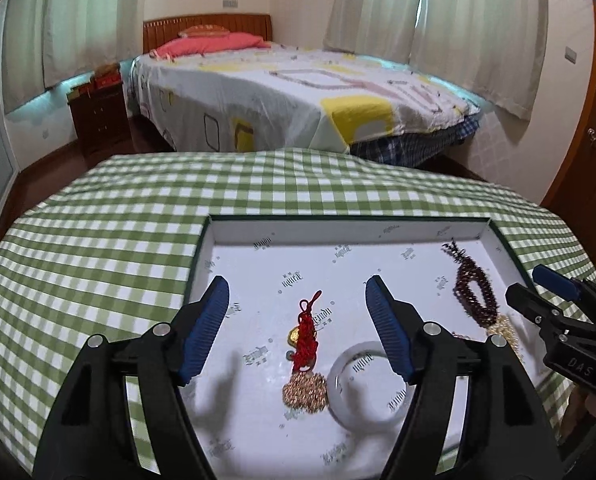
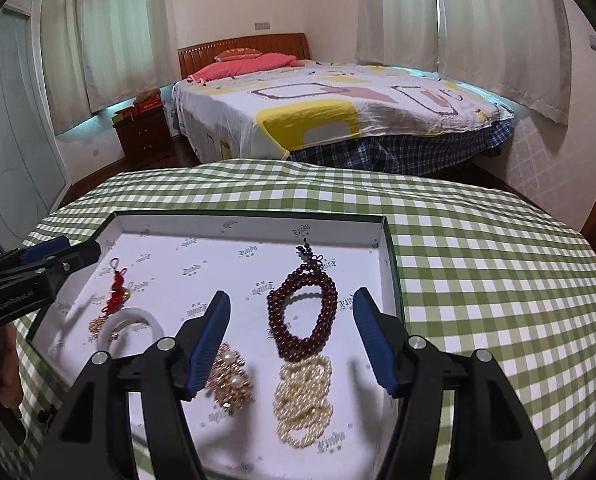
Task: Organize jewelry
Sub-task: 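Withdraw both open grippers from the box back over the table, then grasp the black beaded charm with the left gripper while the right gripper grasps the red coral charm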
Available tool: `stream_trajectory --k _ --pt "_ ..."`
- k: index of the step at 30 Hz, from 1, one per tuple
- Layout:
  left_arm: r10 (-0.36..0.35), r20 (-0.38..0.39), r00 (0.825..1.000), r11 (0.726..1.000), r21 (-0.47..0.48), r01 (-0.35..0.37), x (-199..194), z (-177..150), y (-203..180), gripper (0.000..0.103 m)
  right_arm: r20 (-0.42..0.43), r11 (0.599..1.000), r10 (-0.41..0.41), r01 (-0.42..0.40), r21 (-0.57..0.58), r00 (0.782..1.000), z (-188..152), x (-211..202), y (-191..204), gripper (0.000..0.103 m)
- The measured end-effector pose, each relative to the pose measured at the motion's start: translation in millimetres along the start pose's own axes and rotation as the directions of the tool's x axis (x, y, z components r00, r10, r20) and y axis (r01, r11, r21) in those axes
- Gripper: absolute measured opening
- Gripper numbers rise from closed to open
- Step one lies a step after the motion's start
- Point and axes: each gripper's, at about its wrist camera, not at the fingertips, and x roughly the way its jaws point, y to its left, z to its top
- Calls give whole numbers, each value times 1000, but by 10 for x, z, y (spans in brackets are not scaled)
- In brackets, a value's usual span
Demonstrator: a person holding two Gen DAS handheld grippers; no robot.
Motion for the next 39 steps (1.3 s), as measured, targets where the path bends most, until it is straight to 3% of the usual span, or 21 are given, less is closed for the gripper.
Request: stream_trajectory --k 7,12,22,39 --pt "24 90 996 999 20 -26 -489 -97 42 69 46 1000 -6 7 -12 999 -67 -284 112 64" --pt "33 103 994 999 10 -34 -706 -239 89 69 60 1000 -3 4 -17 998 -194 -480 187 65" --pt "55 84 995 998 -23 -54 -1022 -754 142 69 53 1000 0 2 -25 999 -568 -723 322 65" --pt "75 -4 997 997 -5 -75 -1071 -1390 54 69 6 1000 19 -19 -15 1000 -1066 -863 370 65"
